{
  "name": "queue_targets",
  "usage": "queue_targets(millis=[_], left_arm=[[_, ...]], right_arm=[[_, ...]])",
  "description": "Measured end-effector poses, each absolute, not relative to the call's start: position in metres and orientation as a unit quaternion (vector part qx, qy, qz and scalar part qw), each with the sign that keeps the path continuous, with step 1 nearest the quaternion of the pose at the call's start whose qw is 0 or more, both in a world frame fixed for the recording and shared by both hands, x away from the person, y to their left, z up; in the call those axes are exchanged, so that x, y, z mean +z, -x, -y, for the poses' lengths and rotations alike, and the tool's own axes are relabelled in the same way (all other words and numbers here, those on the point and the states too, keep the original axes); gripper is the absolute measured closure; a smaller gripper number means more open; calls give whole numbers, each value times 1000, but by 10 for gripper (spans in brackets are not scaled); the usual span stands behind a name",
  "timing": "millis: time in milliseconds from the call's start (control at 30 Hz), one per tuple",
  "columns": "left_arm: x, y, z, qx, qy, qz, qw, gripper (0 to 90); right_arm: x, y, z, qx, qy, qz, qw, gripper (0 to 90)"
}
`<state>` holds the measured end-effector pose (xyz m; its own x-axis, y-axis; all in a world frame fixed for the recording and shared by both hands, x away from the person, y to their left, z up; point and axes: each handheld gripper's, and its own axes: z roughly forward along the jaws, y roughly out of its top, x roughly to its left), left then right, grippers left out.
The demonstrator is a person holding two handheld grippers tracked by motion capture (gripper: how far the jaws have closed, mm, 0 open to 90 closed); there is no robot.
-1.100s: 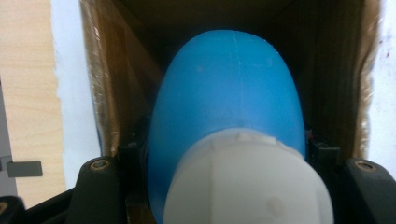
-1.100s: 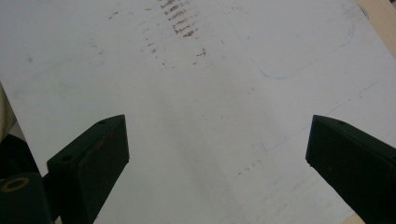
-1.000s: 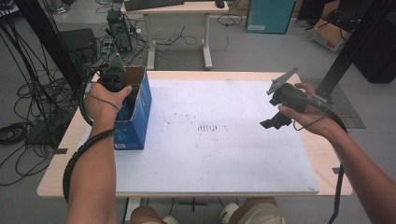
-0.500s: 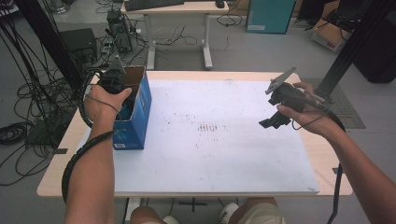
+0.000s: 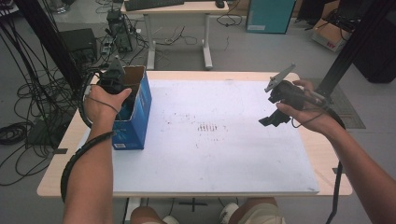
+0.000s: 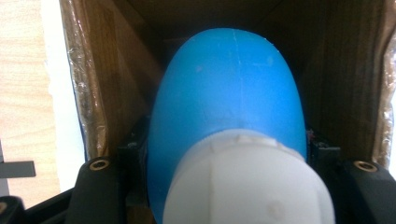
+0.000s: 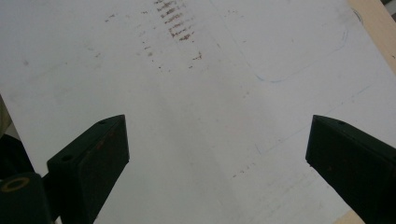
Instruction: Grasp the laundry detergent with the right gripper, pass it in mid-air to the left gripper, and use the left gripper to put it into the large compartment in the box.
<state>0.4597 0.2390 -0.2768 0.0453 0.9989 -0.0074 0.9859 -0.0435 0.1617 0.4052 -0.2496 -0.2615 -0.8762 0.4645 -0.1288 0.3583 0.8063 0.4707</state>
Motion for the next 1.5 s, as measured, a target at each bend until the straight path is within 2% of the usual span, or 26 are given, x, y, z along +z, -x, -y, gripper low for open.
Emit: queue_targets(millis=[1500], left_arm=[[-277, -459, -240, 54, -722, -687, 63, 368]], right_arm=[[-258, -404, 254, 221, -220, -942, 125, 62]])
